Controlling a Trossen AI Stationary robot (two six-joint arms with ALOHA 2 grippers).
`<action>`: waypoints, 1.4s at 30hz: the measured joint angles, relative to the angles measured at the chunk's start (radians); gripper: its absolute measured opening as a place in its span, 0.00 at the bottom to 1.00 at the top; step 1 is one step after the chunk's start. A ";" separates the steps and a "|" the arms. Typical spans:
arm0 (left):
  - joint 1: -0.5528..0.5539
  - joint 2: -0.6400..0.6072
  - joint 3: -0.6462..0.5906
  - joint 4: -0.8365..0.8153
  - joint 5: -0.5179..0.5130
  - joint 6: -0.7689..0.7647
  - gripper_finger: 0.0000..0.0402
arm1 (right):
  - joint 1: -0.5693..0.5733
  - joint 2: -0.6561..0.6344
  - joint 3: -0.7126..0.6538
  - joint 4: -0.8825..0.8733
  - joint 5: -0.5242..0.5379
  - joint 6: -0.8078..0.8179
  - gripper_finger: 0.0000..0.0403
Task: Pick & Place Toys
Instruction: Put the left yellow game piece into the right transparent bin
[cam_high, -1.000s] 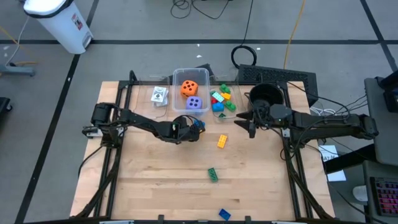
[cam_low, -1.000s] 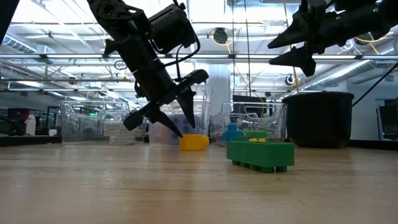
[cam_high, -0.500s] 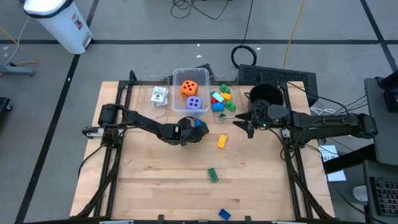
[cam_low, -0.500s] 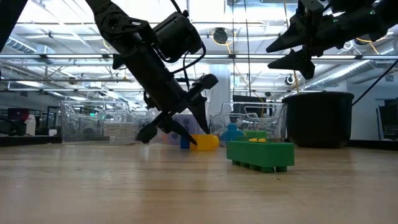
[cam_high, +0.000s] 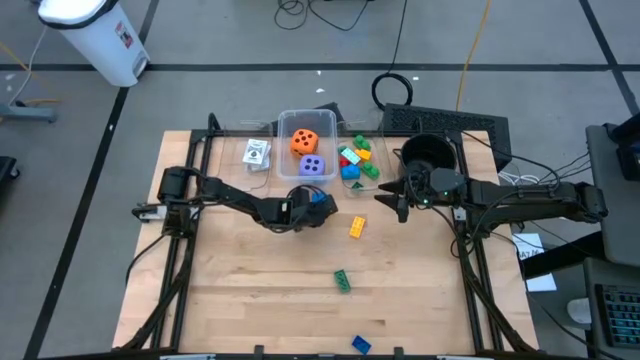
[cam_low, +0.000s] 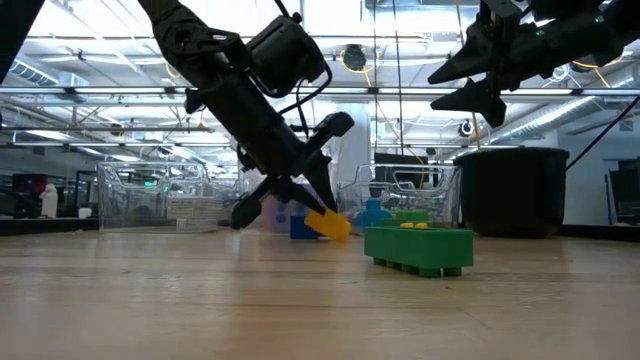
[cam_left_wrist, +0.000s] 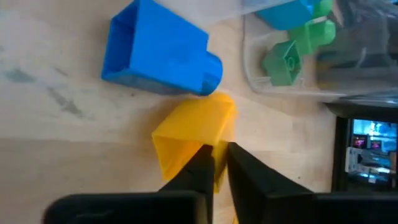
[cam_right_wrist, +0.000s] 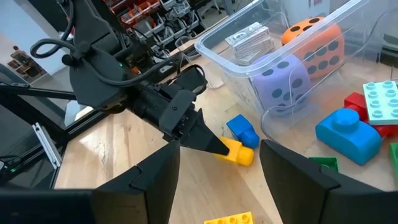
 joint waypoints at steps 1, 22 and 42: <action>0.000 0.000 0.000 0.005 -0.002 0.012 0.06 | 0.000 0.000 0.000 0.000 0.000 -0.001 0.53; 0.010 -0.112 -0.002 0.667 0.321 0.461 0.02 | 0.000 -0.004 -0.001 0.140 -0.107 -0.066 0.53; 0.131 -0.182 -0.002 0.683 0.583 0.346 0.02 | 0.041 0.102 0.000 0.367 -0.198 -0.331 0.61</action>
